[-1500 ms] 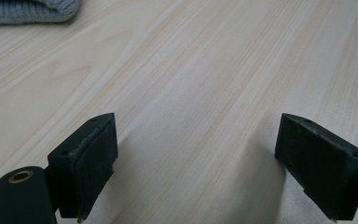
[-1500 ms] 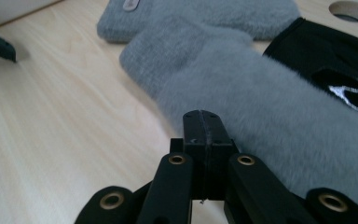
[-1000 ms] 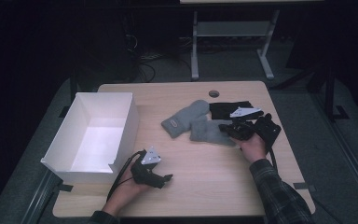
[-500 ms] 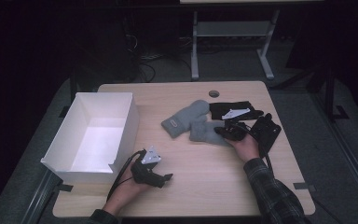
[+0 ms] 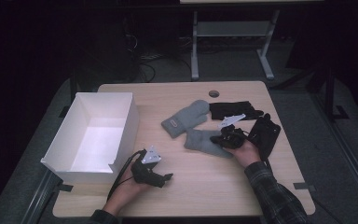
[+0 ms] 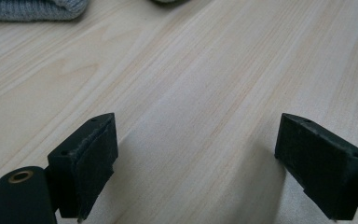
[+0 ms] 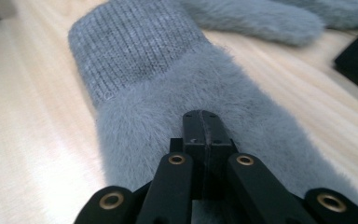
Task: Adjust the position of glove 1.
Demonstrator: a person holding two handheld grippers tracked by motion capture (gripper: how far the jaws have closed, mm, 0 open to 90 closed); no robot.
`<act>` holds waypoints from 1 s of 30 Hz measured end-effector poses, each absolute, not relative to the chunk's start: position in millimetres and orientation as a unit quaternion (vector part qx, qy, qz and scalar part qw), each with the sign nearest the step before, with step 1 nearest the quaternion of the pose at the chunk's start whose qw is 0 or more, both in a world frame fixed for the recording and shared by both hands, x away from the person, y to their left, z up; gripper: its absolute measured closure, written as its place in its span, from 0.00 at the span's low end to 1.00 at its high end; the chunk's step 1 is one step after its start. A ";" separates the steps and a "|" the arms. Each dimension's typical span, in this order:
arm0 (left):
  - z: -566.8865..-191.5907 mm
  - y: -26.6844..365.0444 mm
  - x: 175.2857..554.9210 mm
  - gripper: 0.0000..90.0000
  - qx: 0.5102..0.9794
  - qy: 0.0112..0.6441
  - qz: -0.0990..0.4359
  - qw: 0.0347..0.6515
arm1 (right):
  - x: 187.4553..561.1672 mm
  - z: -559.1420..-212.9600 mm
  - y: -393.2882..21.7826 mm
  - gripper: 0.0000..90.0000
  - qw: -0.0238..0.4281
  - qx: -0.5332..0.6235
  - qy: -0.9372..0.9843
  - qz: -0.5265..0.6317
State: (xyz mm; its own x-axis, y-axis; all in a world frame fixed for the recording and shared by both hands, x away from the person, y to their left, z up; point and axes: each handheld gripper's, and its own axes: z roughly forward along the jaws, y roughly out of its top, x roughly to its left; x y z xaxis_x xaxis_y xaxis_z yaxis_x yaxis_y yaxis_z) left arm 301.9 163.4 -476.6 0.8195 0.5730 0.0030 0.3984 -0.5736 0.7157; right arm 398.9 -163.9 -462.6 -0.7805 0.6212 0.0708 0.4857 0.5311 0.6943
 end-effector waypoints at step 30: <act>-476.6 163.4 301.9 0.14 0.879 0.277 0.118 0.370 | 382.4 -437.8 -107.2 1.00 0.057 0.247 0.877 0.408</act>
